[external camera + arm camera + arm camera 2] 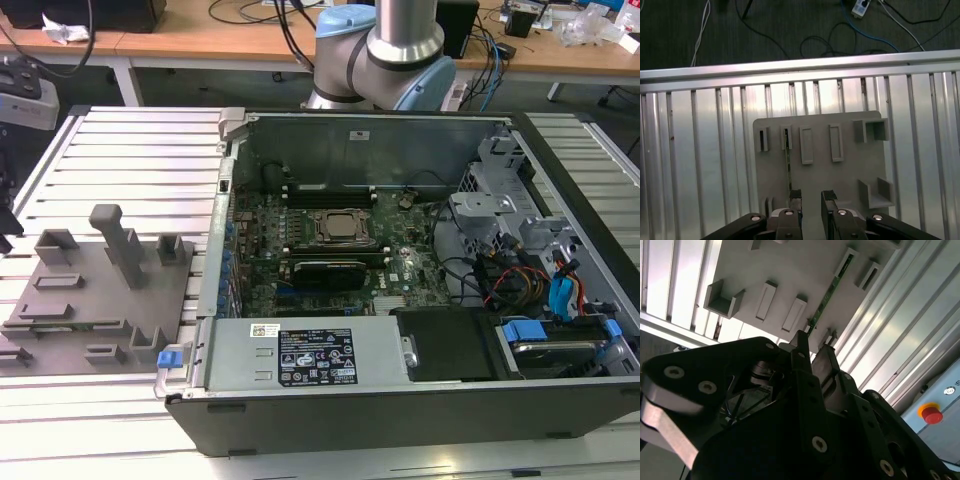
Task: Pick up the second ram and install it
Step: 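Pick up the second ram and move it above second insertion slot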
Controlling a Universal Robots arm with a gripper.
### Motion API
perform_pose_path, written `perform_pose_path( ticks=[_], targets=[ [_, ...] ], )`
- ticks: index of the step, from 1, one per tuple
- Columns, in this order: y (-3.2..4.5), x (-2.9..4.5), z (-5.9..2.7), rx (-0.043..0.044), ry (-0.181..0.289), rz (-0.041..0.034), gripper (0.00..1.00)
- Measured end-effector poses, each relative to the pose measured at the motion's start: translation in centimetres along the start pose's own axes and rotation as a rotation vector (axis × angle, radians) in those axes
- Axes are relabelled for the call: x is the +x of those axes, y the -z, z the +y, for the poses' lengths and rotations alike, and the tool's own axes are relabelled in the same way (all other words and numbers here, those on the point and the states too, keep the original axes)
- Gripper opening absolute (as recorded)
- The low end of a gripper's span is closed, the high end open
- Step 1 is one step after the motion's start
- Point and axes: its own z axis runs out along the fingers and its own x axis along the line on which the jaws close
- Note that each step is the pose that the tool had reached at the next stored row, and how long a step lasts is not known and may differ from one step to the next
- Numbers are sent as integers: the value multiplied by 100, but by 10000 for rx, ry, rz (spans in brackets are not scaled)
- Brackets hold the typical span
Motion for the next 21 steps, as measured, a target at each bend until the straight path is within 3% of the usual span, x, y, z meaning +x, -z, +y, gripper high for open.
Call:
perform_pose_path(
  ticks=[16,19,21],
  targets=[
    [-143,4,-6,-1,29,1,30],
    [-270,8,-12,-1,42,2,30],
    [-286,8,-13,-1,44,2,30]
  ],
)
